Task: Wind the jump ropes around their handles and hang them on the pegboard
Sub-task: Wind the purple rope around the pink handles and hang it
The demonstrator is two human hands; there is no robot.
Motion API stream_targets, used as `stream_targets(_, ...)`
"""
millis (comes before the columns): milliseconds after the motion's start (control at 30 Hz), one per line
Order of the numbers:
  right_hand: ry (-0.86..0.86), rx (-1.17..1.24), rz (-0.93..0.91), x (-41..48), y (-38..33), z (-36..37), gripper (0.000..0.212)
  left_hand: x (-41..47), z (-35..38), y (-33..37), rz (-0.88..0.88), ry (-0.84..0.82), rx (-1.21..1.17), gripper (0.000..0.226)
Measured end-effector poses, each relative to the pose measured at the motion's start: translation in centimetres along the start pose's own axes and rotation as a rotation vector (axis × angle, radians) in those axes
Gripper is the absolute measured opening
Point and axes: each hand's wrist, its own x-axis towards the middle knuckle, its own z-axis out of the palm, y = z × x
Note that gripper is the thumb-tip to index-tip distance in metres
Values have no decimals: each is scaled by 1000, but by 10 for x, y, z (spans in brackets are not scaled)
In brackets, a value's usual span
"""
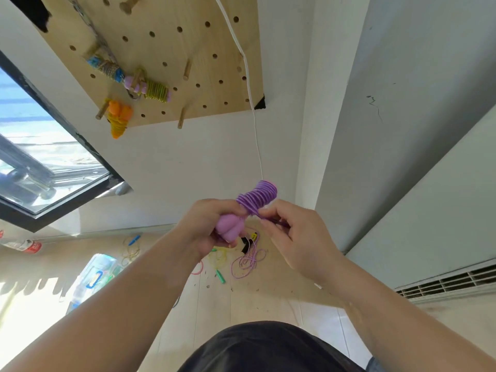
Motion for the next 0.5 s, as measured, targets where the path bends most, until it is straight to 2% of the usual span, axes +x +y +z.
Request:
stream_targets(133,95,22,-46,-13,3,1,12,-13,10,5,-63,-110,-168,29)
stream_targets(233,103,158,38,-8,2,-5,29,-19,17,8,-59,-161,-246,36)
stream_targets(333,107,183,78,-3,4,-10,36,-24,22,8,-29,-225,-267,44)
stream_targets(433,50,482,187,2,2,-15,46,-26,25,6,-15,-332,-317,50)
stream_targets(500,-64,717,244,6,3,-21,60,-25,24,3,-25,-450,-369,60)
